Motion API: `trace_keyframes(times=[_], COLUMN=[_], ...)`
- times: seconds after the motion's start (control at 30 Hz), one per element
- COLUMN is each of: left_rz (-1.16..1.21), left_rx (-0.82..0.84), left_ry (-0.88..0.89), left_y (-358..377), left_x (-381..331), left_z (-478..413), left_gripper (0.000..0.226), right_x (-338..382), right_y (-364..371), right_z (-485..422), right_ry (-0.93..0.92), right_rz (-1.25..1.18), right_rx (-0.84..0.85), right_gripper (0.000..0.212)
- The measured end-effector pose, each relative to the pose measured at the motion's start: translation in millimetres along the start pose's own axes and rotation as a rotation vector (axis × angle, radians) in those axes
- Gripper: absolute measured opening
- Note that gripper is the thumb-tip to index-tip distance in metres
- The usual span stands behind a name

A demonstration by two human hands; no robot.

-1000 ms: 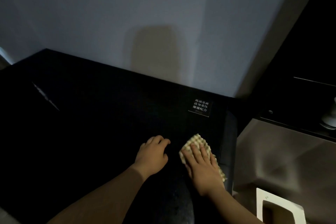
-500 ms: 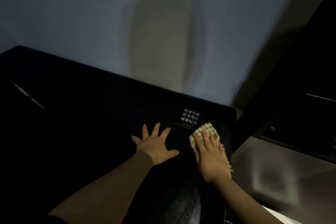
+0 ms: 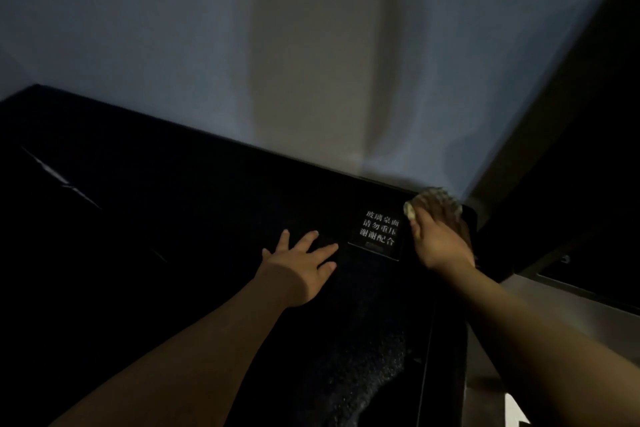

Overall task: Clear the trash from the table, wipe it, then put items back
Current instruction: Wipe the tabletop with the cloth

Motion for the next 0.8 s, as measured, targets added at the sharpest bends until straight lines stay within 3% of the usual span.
trace_keyframes(times=[0.13, 0.23, 0.37, 0.43, 0.6, 0.73, 0.8], left_rz=[-0.018, -0.046, -0.155, -0.234, -0.21, -0.14, -0.126], left_rx=[-0.033, -0.069, 0.011, 0.046, 0.055, 0.043, 0.031], left_ry=[-0.025, -0.035, -0.006, -0.005, 0.002, 0.035, 0.048], left_y=[-3, -10, -17, -17, -13, -15, -17], left_x=[2, 4, 9, 9, 12, 19, 20], left_z=[-5, -8, -6, -3, -2, -2, -2], left_gripper=[0.054, 0.055, 0.054, 0.058, 0.068, 0.07, 0.066], right_x=[21, 39, 29, 27, 21, 26, 49], right_y=[1, 18, 30, 23, 3, -7, -5], right_z=[27, 81, 99, 82, 15, -9, -8], right_ry=[0.0, -0.204, -0.356, -0.303, 0.027, 0.177, 0.152], right_rz=[0.0, 0.06, 0.161, 0.108, -0.014, -0.075, -0.053], right_rx=[0.042, -0.007, 0.059, 0.041, 0.022, 0.038, 0.037], right_gripper=[0.049, 0.046, 0.05, 0.055, 0.051, 0.049, 0.047])
Point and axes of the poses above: each hand's wrist, its own z-axis away from the middle knuckle, its own y-axis out of the palm, x = y × z, the point moved 1 cm from there along -z, towards the middle knuckle, and after that the axes turned 3 degrees about x, right-handed, at the moved point
